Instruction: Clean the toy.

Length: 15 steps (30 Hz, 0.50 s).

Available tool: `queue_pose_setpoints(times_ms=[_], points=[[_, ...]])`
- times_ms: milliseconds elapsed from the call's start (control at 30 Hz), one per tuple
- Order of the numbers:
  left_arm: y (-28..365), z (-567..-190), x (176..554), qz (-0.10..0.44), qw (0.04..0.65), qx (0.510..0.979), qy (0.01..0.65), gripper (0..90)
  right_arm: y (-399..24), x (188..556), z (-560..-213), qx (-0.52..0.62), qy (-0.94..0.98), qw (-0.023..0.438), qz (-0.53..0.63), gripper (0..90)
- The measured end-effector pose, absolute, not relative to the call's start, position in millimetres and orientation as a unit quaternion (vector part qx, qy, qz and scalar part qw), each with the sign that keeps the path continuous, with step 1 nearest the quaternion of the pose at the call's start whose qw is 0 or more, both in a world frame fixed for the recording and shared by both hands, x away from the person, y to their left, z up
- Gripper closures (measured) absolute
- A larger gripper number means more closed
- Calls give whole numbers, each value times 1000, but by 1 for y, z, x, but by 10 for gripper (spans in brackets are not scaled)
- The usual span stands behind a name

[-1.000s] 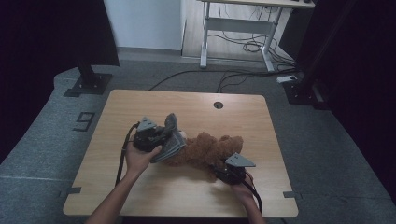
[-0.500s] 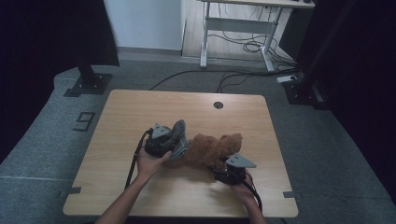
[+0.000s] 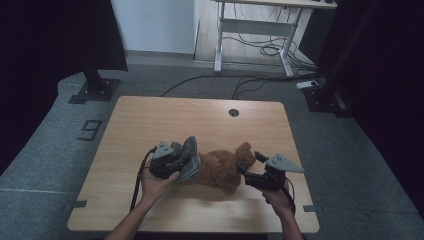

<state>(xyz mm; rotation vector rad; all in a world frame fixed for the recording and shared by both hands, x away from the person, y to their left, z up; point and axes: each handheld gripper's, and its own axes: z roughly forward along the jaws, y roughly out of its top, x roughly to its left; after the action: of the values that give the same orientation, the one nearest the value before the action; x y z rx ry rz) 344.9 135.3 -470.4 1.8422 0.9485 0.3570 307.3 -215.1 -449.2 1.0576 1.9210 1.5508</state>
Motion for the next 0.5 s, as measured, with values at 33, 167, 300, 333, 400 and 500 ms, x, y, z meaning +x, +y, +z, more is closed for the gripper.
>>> queue_pose_setpoints(times_ms=[33, 167, 300, 333, 400, 500], points=[[136, -471, 343, 144, 499, 760, 391, 750, -214, 311, -440, 382, 700, 223, 561, 186], [140, -473, 337, 130, 508, 757, 389, 750, -202, 332, -420, 372, 726, 208, 540, 182], [142, -474, 331, 125, 512, 758, 385, 751, -183, 348, -422, 361, 761, 170, 511, 177], [143, -474, 331, 124, 513, 757, 385, 751, -177, 349, -428, 360, 775, 155, 496, 166], [144, -475, 331, 119, 516, 756, 386, 751, -166, 349, -445, 360, 798, 141, 462, 158], [144, -475, 330, 112, 517, 756, 385, 751, -163, 348, -472, 370, 810, 105, 443, 131]])
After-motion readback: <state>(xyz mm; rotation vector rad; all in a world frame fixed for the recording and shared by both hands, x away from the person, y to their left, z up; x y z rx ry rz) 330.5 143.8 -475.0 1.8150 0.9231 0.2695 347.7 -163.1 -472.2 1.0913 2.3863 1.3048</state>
